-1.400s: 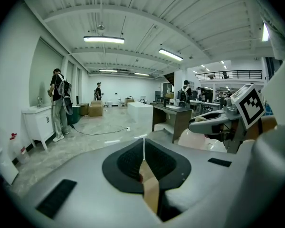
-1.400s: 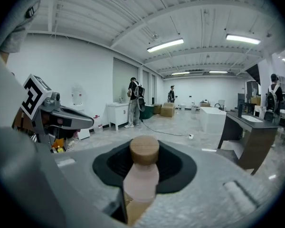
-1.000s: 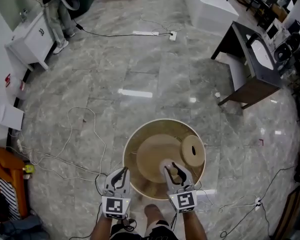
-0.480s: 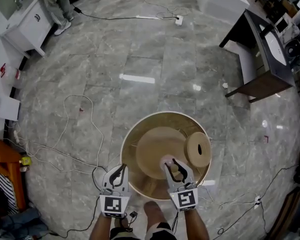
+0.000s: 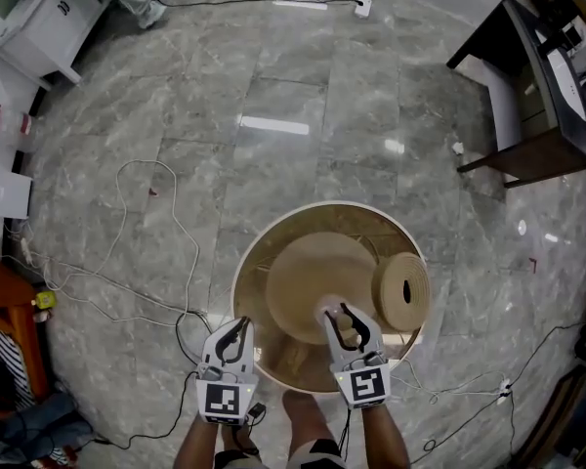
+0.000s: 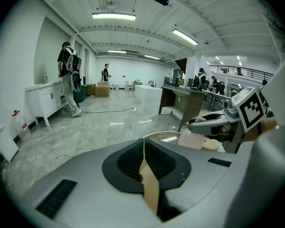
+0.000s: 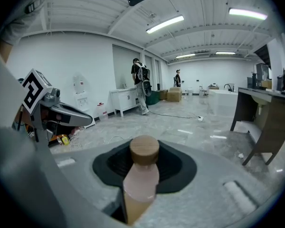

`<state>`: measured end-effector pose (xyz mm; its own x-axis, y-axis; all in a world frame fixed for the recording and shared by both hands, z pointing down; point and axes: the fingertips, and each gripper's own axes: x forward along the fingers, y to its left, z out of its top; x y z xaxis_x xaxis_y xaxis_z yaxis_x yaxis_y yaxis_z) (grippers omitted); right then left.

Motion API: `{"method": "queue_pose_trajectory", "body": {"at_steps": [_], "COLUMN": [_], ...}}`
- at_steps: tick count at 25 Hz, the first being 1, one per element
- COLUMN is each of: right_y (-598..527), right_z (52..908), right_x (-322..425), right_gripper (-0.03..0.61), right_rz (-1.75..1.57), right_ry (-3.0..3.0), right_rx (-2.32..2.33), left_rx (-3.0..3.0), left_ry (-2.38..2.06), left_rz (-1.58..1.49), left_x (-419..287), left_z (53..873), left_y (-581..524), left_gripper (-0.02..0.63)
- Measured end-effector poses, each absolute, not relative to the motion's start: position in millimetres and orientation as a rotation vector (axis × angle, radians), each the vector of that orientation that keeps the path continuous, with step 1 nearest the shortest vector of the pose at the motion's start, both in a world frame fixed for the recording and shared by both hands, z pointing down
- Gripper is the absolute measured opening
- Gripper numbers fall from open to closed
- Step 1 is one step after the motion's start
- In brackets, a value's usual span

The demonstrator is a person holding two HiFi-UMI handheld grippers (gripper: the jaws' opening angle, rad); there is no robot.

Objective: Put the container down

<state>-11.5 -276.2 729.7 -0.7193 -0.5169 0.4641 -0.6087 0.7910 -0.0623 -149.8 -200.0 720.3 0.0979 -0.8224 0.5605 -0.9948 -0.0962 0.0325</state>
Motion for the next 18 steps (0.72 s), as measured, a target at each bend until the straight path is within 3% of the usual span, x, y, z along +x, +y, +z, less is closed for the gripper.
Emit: {"method": "queue_pose_trajectory", "body": {"at_steps": [18], "right_y": [-301], "right_z": [855], "right_x": [-17], "right_gripper": [0.123], "right_rz": [0.303], "right_ry": [-2.507], "right_rx": [0.741], "left_rx": [1.921], "left_ry": [-1.703], "left_rz": [0.565], "left_x": [-128], "left_z": [838], "left_y": [-224], "left_gripper": [0.026]}}
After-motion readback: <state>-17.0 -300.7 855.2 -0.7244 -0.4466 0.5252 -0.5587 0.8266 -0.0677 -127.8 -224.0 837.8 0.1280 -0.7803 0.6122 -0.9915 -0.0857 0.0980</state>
